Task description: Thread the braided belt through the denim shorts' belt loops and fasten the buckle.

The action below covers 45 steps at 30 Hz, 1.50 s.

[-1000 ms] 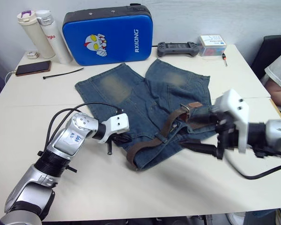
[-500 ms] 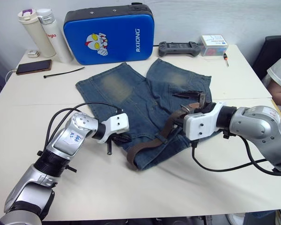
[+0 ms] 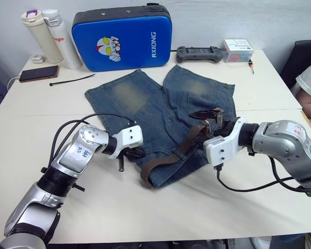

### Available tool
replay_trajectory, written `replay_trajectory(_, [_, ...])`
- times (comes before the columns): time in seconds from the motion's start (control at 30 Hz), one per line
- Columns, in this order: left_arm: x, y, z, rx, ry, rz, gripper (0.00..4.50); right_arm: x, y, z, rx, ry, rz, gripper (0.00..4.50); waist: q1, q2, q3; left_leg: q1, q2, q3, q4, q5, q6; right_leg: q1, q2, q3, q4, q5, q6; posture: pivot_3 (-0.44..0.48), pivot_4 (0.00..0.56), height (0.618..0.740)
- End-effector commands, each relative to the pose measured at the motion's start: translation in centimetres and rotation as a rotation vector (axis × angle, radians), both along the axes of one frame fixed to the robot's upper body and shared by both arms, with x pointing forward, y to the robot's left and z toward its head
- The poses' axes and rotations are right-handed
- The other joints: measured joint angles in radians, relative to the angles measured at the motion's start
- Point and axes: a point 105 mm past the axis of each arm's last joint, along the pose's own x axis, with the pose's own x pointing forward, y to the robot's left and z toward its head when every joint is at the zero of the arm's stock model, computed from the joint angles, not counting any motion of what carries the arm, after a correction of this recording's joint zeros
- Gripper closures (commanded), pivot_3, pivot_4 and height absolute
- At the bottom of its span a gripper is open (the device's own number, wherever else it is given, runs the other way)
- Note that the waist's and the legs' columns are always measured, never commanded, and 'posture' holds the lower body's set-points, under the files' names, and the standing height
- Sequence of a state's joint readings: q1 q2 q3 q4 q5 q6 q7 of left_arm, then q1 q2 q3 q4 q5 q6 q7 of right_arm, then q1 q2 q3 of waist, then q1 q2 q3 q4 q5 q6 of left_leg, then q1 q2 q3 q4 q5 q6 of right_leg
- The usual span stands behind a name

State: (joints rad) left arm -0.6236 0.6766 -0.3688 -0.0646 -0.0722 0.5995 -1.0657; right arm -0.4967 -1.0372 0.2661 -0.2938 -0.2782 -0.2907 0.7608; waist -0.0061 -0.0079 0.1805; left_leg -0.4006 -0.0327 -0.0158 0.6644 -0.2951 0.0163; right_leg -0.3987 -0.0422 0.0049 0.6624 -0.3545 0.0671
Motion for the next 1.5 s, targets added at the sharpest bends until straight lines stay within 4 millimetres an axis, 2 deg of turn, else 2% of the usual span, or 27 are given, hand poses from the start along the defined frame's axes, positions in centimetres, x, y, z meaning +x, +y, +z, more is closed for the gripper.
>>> replay_trajectory(0.03, [-0.1, 0.5, 0.3, 0.010, -0.015, 0.012, 4.50, -0.1, -0.4, 1.2, 0.003, -0.048, 0.002, 0.05, 0.002, 0.000, 0.000, 0.000, 0.000, 0.000, 0.000, 0.000, 0.000, 0.000, 0.000, 0.000, 0.000, 0.000, 0.000, 0.000, 0.150, 0.740])
replay_trajectory(0.37, [-0.1, 0.4, 0.4, 0.008, -0.015, 0.012, 4.50, 0.4, -0.3, 1.2, 0.009, -0.063, 0.003, 0.05, 0.003, 0.000, 0.000, 0.000, 0.000, 0.000, 0.001, 0.000, 0.000, 0.000, 0.000, 0.000, 0.001, 0.000, 0.000, 0.000, 0.150, 0.740])
replay_trajectory(0.53, [0.1, 0.5, 0.6, 0.006, -0.019, 0.017, 4.50, 0.7, 0.8, 0.0, 0.008, -0.057, 0.031, 0.05, 0.003, 0.000, 0.000, 0.000, 0.000, 0.000, 0.001, 0.000, 0.000, 0.000, 0.000, 0.000, 0.001, 0.000, 0.000, 0.000, 0.150, 0.740])
replay_trajectory(0.63, [0.1, 0.6, 0.7, 0.005, -0.022, 0.021, 4.50, 0.9, 1.0, -0.7, 0.004, -0.051, 0.035, 0.77, 0.003, 0.000, 0.000, 0.000, 0.000, 0.000, 0.001, 0.000, 0.000, 0.000, 0.000, 0.000, 0.001, 0.000, 0.000, 0.000, 0.150, 0.740])
replay_trajectory(0.8, [0.0, 0.8, 0.6, 0.007, -0.022, 0.027, 4.50, 0.9, 1.1, -0.9, 0.035, -0.044, 0.038, 3.24, 0.003, 0.000, 0.000, 0.000, 0.000, 0.000, 0.002, 0.000, 0.000, 0.000, 0.000, 0.000, 0.002, 0.000, 0.000, 0.000, 0.150, 0.740])
replay_trajectory(0.9, [-0.1, 0.9, 0.4, 0.008, -0.020, 0.029, 4.50, 1.1, 0.2, -0.1, 0.091, -0.030, 0.005, 4.42, 0.003, 0.000, 0.000, 0.000, 0.000, 0.000, 0.002, 0.000, -0.001, 0.000, 0.001, 0.000, 0.002, 0.000, 0.000, 0.000, 0.150, 0.740])
replay_trajectory(1.0, [-0.1, 0.8, 0.3, 0.008, -0.018, 0.028, 4.50, 1.4, -1.0, 0.7, 0.160, -0.002, -0.047, 4.42, 0.004, 0.000, 0.000, 0.000, 0.000, 0.000, 0.002, 0.000, -0.001, 0.000, 0.000, 0.000, 0.002, 0.000, 0.000, 0.000, 0.150, 0.740])
replay_trajectory(1.13, [-0.1, 0.5, 0.2, 0.007, -0.016, 0.017, 4.50, 2.5, -4.1, 1.5, 0.325, 0.086, -0.187, 4.42, 0.005, 0.000, 0.000, 0.000, 0.000, 0.000, 0.002, 0.000, 0.000, 0.001, 0.000, 0.000, 0.002, 0.000, 0.000, 0.000, 0.150, 0.740])
replay_trajectory(1.2, [-0.1, 0.5, 0.2, 0.012, -0.012, 0.008, 4.50, 2.7, -5.0, 1.8, 0.385, 0.113, -0.226, 4.42, 0.005, 0.000, 0.000, 0.000, 0.000, 0.000, 0.002, 0.000, 0.000, 0.001, 0.000, 0.000, 0.002, 0.000, 0.000, 0.000, 0.150, 0.740])
replay_trajectory(1.4, [0.1, 0.5, 0.2, 0.016, -0.011, 0.005, 4.50, 3.0, -6.5, 1.5, 0.516, 0.214, -0.308, 4.42, 0.005, 0.000, 0.000, 0.000, 0.000, 0.000, 0.002, 0.000, 0.000, 0.001, 0.000, 0.000, 0.002, 0.000, 0.000, 0.000, 0.150, 0.740])
replay_trajectory(1.5, [0.1, 0.5, 0.2, 0.015, -0.011, 0.005, 4.50, 3.1, -6.6, 1.1, 0.547, 0.248, -0.328, 4.42, 0.005, 0.000, 0.000, 0.000, 0.000, 0.000, 0.002, 0.000, 0.000, 0.001, 0.000, 0.000, 0.002, 0.000, 0.000, 0.000, 0.150, 0.740])
